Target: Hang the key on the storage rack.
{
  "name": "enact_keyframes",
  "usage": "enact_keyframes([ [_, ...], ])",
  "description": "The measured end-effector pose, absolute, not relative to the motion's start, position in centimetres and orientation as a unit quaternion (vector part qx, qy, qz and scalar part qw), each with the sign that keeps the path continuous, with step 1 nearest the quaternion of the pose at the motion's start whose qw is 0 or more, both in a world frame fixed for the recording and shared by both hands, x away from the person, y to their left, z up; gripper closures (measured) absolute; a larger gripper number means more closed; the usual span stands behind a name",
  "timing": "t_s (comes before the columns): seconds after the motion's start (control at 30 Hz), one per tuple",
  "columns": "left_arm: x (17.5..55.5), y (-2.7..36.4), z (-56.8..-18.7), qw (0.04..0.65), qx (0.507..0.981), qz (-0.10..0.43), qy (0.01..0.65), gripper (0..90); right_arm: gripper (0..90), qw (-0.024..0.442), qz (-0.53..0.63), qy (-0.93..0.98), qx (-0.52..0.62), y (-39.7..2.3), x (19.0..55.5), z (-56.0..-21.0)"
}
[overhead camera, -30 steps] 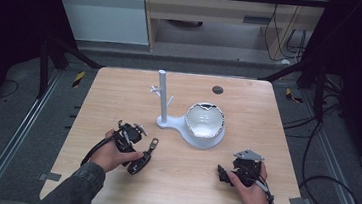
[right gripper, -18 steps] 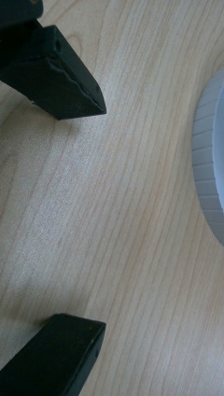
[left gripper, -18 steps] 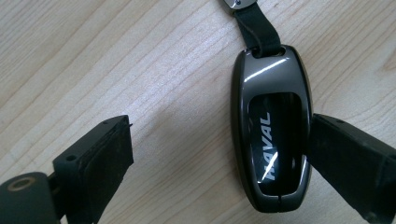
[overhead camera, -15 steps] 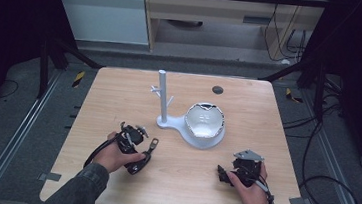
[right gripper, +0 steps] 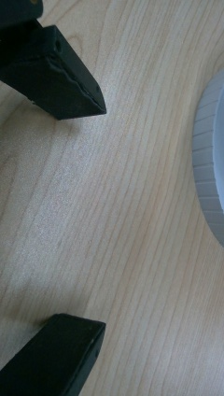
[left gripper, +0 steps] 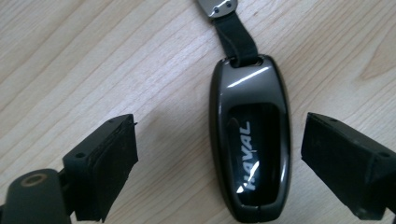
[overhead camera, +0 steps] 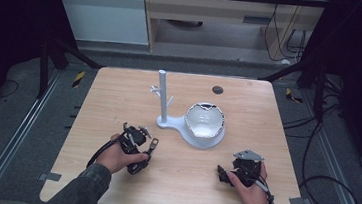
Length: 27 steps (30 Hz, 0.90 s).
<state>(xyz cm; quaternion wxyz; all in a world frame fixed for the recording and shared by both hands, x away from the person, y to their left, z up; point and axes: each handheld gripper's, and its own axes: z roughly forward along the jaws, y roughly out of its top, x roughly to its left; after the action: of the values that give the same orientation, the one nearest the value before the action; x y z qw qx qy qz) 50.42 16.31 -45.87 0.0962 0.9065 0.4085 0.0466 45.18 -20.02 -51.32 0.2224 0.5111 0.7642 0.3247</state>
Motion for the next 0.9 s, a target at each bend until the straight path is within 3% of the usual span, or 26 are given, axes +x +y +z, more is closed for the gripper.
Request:
enact_keyframes([
  [0.9, 50.5, 14.5, -46.7, 0.09, 0.907, 0.048, 0.408, 31.8, 0.6, 0.219, 0.326, 0.764, 0.511, -20.0, 45.2, -51.3],
])
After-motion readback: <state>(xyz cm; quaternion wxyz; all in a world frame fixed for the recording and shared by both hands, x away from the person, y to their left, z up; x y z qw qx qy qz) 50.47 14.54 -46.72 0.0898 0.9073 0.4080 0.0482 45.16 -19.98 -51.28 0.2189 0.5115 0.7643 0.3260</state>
